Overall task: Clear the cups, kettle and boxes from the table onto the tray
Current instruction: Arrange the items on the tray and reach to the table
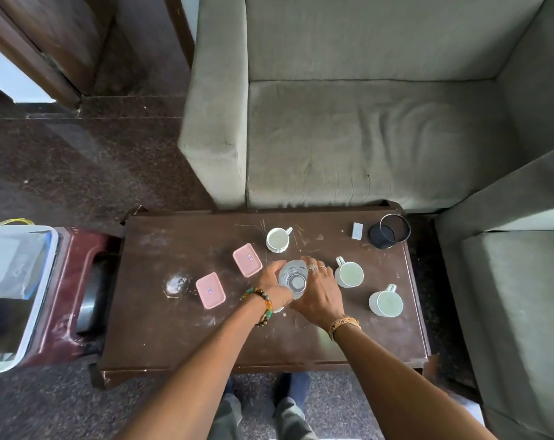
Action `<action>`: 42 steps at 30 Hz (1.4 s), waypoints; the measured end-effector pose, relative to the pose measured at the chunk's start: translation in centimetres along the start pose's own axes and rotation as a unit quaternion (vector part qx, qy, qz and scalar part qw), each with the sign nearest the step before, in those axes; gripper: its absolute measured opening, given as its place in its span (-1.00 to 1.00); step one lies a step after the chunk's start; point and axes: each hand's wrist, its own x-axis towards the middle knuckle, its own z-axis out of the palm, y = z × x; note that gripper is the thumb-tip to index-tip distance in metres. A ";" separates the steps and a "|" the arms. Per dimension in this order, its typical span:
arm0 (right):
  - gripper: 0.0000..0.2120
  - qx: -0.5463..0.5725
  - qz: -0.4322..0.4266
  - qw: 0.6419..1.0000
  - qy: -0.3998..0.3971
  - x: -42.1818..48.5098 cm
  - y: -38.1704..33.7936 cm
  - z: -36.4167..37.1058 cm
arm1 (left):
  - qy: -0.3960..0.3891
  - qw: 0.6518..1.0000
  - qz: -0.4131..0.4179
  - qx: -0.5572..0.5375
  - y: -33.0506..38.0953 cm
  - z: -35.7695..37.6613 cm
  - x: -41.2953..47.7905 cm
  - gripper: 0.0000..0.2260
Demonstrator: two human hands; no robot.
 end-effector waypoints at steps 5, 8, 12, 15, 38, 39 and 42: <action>-0.14 -0.001 0.009 1.000 0.013 4.0 1.9 0.9 | -0.002 1.000 0.022 0.002 1.1 0.7 4.0 -0.36; -0.16 0.008 0.020 1.000 0.021 5.3 3.0 1.8 | -0.003 1.000 0.015 0.016 1.0 1.2 6.2 -0.36; -0.20 -0.012 0.032 0.999 0.016 6.5 4.0 3.5 | -0.002 1.000 0.010 0.030 0.1 2.0 8.5 -0.35; -0.19 0.007 0.044 0.999 0.007 7.5 4.5 4.8 | -0.005 0.999 0.003 0.040 -0.9 2.3 10.1 -0.33; 0.01 -0.007 0.074 0.996 -0.044 9.1 5.7 8.2 | -0.058 0.998 -0.033 0.013 -4.5 1.9 12.7 -0.25; 0.03 -0.014 0.074 0.996 -0.050 8.8 5.5 7.9 | -0.042 0.998 -0.031 0.024 -4.5 1.8 12.3 -0.31; 0.06 -0.007 0.079 0.995 -0.053 7.5 4.7 6.0 | 0.034 0.996 -0.005 0.088 -4.2 0.6 10.5 -0.53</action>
